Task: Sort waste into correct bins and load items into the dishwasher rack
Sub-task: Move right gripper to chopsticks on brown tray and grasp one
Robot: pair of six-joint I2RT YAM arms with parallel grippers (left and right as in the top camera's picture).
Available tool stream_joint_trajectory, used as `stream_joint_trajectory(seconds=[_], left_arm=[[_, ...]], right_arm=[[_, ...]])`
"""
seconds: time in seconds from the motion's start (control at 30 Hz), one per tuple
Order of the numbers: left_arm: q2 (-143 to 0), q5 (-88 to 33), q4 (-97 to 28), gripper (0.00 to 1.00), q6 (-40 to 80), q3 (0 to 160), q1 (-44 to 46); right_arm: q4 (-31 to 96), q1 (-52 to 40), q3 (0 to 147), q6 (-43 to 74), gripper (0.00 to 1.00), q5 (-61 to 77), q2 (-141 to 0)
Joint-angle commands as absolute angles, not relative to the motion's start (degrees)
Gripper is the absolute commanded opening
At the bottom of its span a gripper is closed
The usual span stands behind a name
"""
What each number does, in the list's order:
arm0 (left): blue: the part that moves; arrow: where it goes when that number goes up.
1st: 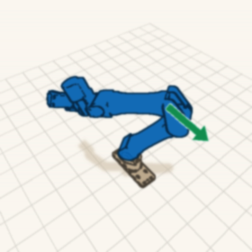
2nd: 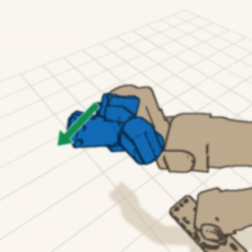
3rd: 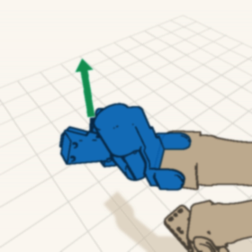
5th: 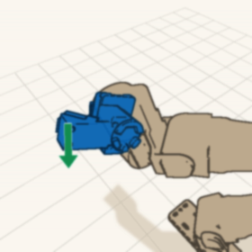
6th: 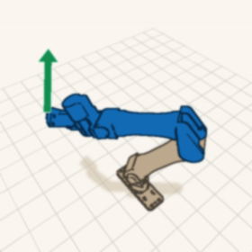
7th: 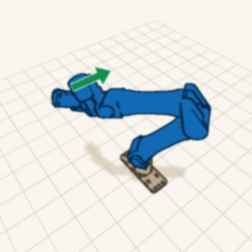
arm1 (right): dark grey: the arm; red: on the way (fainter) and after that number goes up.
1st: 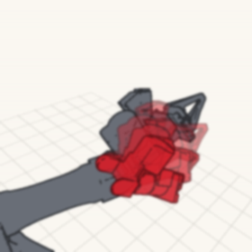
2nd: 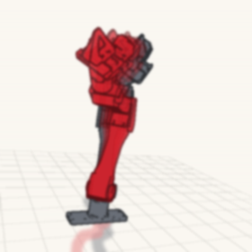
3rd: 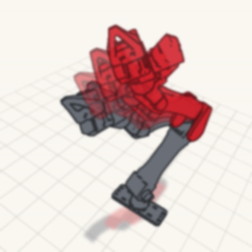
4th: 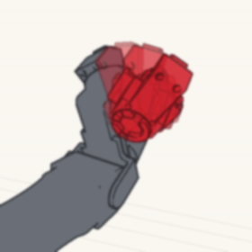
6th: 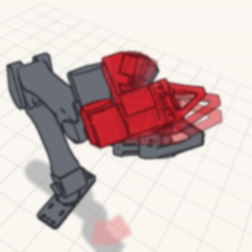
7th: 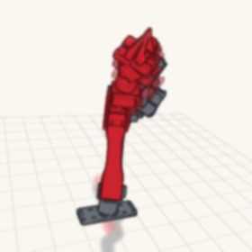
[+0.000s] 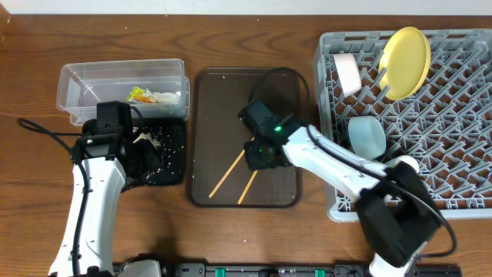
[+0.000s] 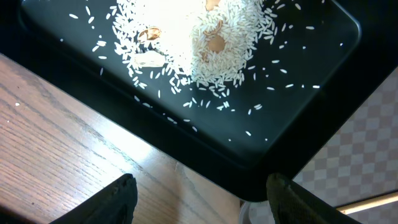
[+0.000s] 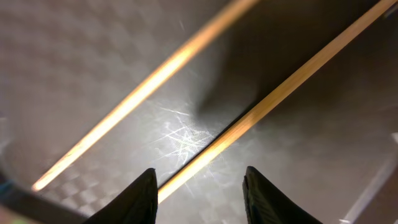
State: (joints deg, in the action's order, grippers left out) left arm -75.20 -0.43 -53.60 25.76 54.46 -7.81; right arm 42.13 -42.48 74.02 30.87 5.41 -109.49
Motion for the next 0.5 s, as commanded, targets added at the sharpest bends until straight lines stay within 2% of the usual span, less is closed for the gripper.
stream_joint_trajectory(seconds=[0.0,0.13,0.23,0.3,0.47], left_arm=[[-74.6,0.5,-53.8,0.70,26.5,55.1,-8.1],[-74.6,0.5,-53.7,0.70,26.5,55.1,-8.1],[-74.6,0.5,-53.7,0.70,26.5,55.1,-8.1],[-74.6,0.5,-53.7,0.70,26.5,55.1,-8.1],[-74.6,0.5,-53.8,0.70,26.5,55.1,-8.1]], right_arm=[[42.0,-43.2,73.6,36.9,0.41,3.0,-112.4],[43.4,-43.2,73.6,38.5,0.31,0.6,-114.3],[44.6,-43.0,73.6,39.0,0.15,-2.3,-114.5],[44.9,-42.7,73.6,39.0,0.09,-2.8,-114.5],[43.7,-42.1,73.7,39.2,0.07,-2.8,-114.5]])
